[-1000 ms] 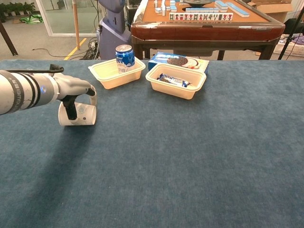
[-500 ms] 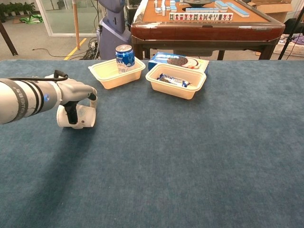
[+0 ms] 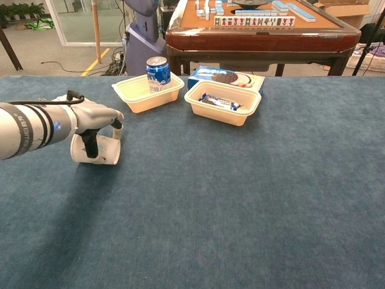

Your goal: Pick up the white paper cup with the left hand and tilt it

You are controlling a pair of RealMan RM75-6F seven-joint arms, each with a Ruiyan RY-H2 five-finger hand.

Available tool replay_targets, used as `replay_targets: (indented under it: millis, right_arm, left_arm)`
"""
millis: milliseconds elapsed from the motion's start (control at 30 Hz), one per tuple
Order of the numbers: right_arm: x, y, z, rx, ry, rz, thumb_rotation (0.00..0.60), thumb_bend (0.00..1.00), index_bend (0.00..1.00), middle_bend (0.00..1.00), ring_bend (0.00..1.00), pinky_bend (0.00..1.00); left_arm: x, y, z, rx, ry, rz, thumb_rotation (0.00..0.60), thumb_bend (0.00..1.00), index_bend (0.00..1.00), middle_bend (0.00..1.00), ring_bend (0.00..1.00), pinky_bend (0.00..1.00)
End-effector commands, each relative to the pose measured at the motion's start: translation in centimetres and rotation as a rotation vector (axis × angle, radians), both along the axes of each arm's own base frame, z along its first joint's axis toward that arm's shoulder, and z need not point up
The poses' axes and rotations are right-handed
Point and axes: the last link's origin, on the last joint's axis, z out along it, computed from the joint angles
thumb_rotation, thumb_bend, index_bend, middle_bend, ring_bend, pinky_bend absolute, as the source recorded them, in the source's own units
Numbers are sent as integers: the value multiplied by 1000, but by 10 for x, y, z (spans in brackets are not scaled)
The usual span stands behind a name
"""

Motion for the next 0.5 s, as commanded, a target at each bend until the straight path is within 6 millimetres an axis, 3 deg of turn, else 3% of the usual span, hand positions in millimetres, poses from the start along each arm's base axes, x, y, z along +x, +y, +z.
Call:
replay_targets:
  millis: [33,267,500]
  right_arm:
    - [0,0,0,-2,1,-1,600,111,176,286,52,0]
    - [0,0,0,-2,2,-1,600,111,176,286,52,0]
    - [1,-1,0,-1,2,1,600,111,176,286,52,0]
  left_arm:
    - [-1,5,7,27,-81,13,600,229,387,0,0,0]
    - [-1,11,31,36,-385,91,600,229,379,0,0,0]
    - [-8,15,39,7,-654,163,600,229,377,0,0,0]
